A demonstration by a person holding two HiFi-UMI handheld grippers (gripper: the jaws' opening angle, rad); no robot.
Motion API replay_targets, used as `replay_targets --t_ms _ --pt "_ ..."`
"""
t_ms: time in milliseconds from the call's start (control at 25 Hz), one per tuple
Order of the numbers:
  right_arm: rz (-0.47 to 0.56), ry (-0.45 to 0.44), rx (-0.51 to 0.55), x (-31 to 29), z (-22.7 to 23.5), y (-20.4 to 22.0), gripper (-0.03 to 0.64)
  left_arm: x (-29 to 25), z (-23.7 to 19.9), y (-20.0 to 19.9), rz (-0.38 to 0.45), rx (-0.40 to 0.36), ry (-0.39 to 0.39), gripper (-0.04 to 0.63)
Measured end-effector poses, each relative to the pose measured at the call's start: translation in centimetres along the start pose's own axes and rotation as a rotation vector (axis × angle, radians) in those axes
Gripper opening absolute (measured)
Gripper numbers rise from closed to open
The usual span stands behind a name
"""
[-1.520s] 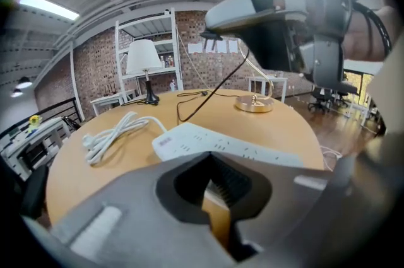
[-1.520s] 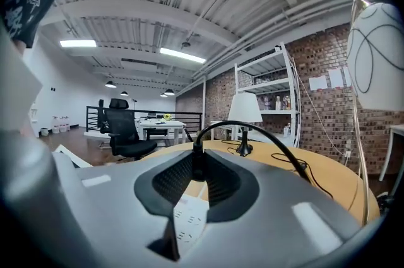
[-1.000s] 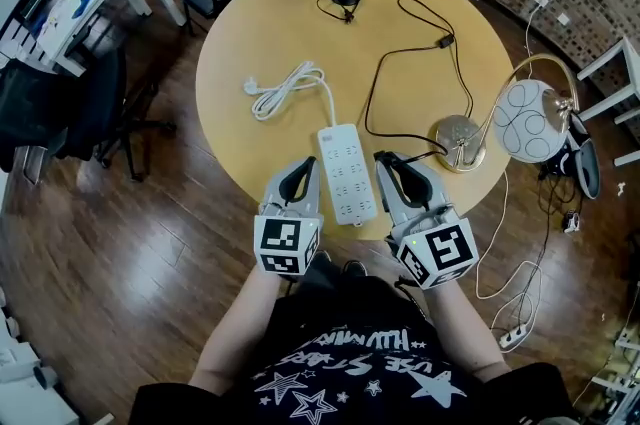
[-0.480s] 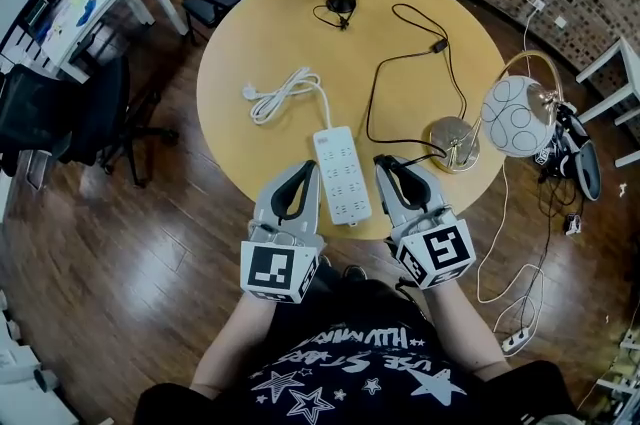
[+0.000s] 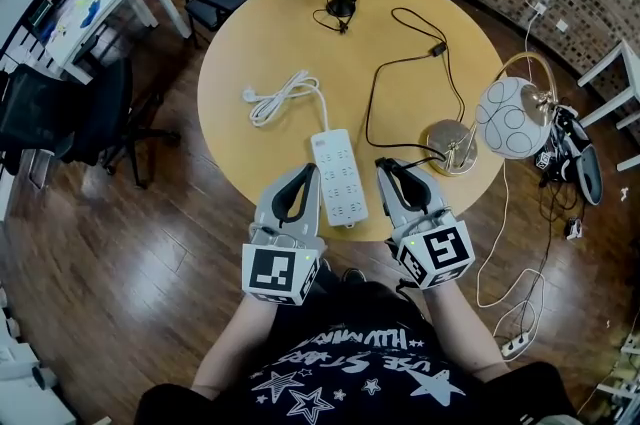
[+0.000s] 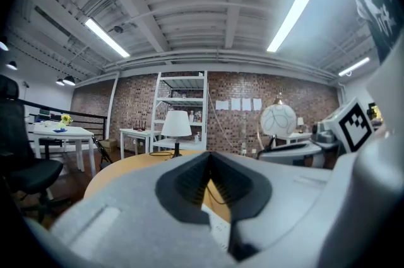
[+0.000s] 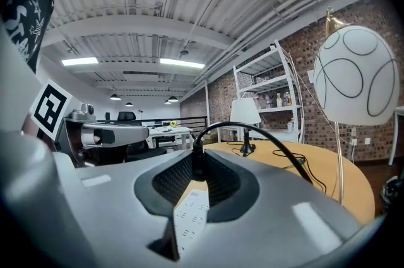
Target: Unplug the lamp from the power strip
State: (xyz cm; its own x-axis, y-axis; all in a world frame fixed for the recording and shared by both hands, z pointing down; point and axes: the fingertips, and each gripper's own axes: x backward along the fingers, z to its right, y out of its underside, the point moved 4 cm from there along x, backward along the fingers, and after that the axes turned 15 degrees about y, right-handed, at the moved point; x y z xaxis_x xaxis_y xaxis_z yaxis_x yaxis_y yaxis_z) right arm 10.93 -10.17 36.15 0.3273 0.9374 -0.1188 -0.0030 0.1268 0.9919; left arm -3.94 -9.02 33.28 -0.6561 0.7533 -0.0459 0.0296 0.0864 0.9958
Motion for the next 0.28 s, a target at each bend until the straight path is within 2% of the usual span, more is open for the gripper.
replay_targets --t_ms 280 --pt "-0.011 -0.006 -0.005 -0.56 0.31 0.7 0.057 -0.33 -0.34 0.63 0.013 -0.013 0.0 0.003"
